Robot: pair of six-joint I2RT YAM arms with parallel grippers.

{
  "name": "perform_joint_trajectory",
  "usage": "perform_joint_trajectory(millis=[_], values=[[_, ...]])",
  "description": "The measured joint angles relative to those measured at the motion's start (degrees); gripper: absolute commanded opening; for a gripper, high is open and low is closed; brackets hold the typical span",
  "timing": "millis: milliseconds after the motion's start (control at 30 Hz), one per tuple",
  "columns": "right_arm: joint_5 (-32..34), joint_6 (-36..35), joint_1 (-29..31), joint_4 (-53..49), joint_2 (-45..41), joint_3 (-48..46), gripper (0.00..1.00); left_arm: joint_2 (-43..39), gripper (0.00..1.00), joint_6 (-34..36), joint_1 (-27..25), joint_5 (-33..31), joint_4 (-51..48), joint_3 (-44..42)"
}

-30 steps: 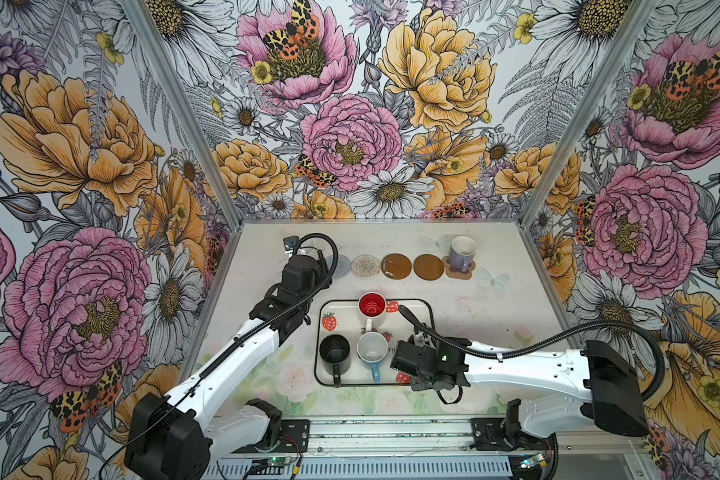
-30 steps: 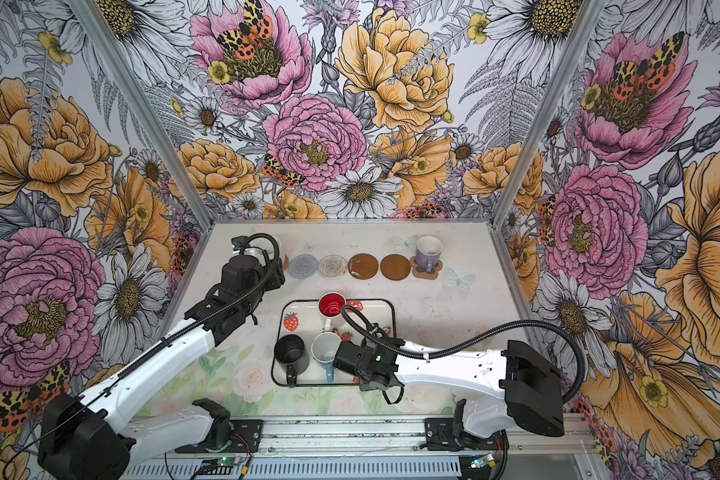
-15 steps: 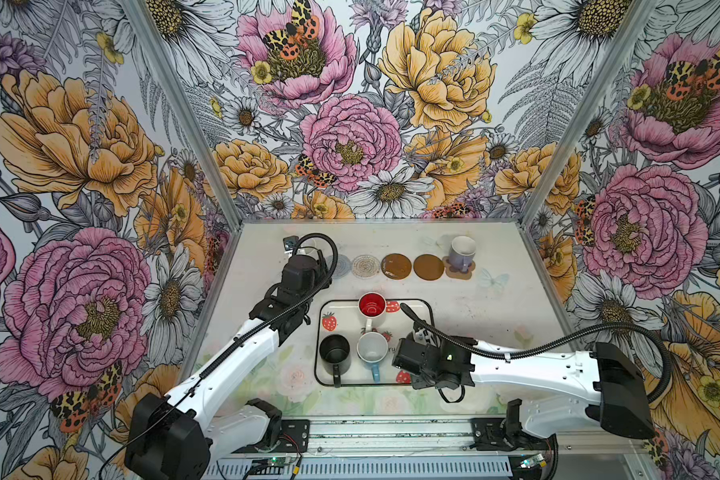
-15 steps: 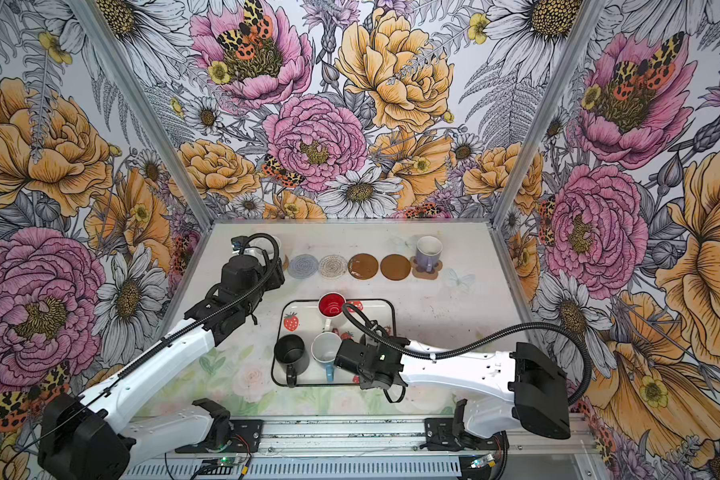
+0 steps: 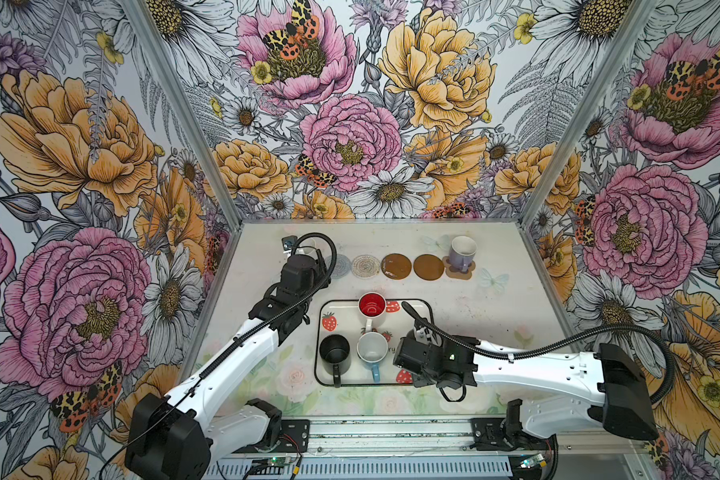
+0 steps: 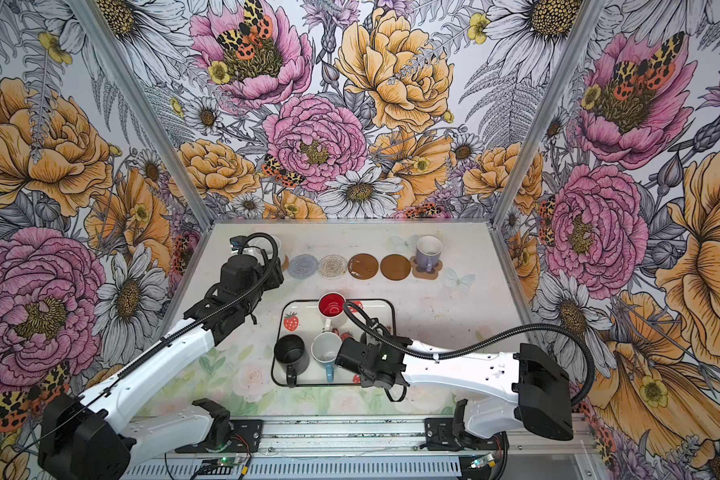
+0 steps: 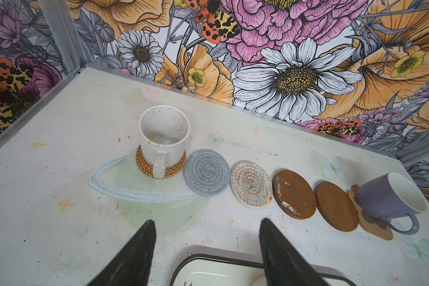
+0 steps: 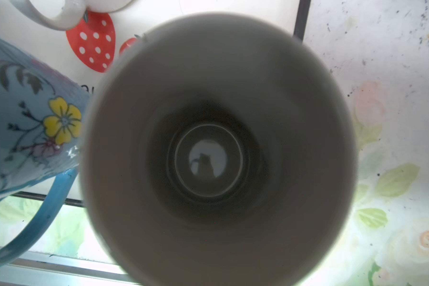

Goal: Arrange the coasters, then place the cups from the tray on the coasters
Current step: 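Open the right gripper inside the grey mug to grip its rim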

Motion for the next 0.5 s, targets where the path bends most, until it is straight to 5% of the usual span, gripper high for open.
perform_joint_trajectory(millis=[200,500], values=[[1.49,0.00,0.00,1.01,1.60,0.00,0.01,-0.02,0.68,0.00,0.13,-0.02,0.00,-0.04],[1.42,-0.07,-0.02,3.17,3.39,-0.17,0.35,-0.02,0.68,0.00,0.26,0.00,-0.02,-0.15]])
